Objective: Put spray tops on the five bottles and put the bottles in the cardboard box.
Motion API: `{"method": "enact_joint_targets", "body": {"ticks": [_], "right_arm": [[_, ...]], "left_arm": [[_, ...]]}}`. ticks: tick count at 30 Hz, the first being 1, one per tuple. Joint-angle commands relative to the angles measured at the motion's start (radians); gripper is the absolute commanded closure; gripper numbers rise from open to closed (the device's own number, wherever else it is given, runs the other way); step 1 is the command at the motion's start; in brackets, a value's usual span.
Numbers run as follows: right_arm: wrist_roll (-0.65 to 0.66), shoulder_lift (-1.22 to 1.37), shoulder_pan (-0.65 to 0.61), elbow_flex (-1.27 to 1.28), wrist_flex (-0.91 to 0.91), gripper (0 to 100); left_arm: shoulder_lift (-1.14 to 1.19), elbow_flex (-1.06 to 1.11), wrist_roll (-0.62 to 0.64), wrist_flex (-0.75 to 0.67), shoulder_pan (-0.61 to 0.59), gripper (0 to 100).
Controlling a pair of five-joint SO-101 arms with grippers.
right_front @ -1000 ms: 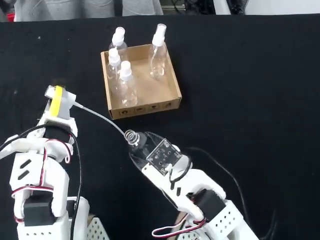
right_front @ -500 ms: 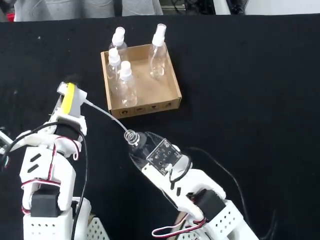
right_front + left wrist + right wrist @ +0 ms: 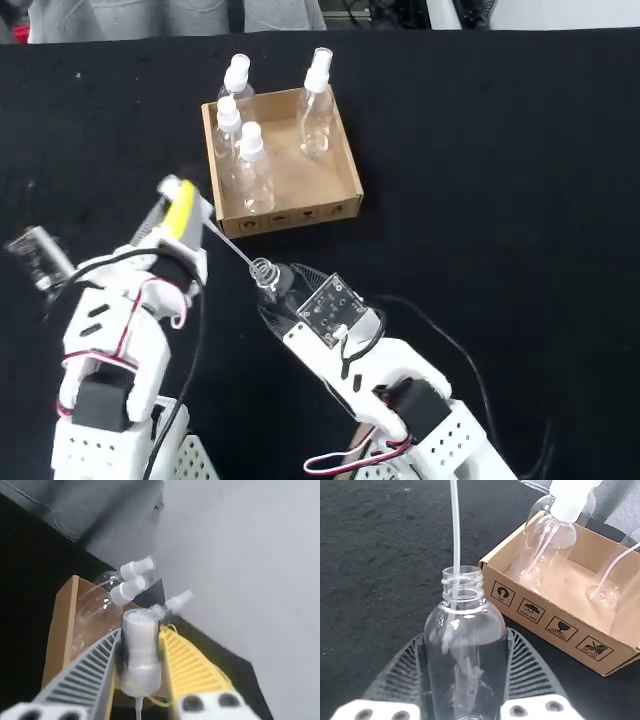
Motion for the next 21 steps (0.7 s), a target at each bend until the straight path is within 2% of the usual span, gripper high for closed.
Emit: {"method": "enact_joint_targets", "body": {"ticks": [1, 6, 11, 15, 21], "right_arm": [[-0.009, -0.107, -0.012, -0.004, -0.037, 98.8], [-0.009, -0.107, 0.038, -0.005, -0.038, 98.8], [-0.011, -0.107, 0.044, -0.013, -0.044, 98.8], [-0.011, -0.107, 0.044, -0.013, -0.044, 98.8], [-0.011, -0.107, 0.048, -0.013, -0.044, 98.8]], "left_arm": [[-0.014, -0.007, -0.046, -0.003, 0.018, 97], [-0.014, 0.002, -0.048, -0.003, 0.019, 97], [-0.014, 0.036, -0.052, -0.005, 0.111, 97], [-0.014, 0.061, -0.126, -0.005, 0.186, 97], [-0.014, 0.068, -0.129, -0.005, 0.213, 97]]}}
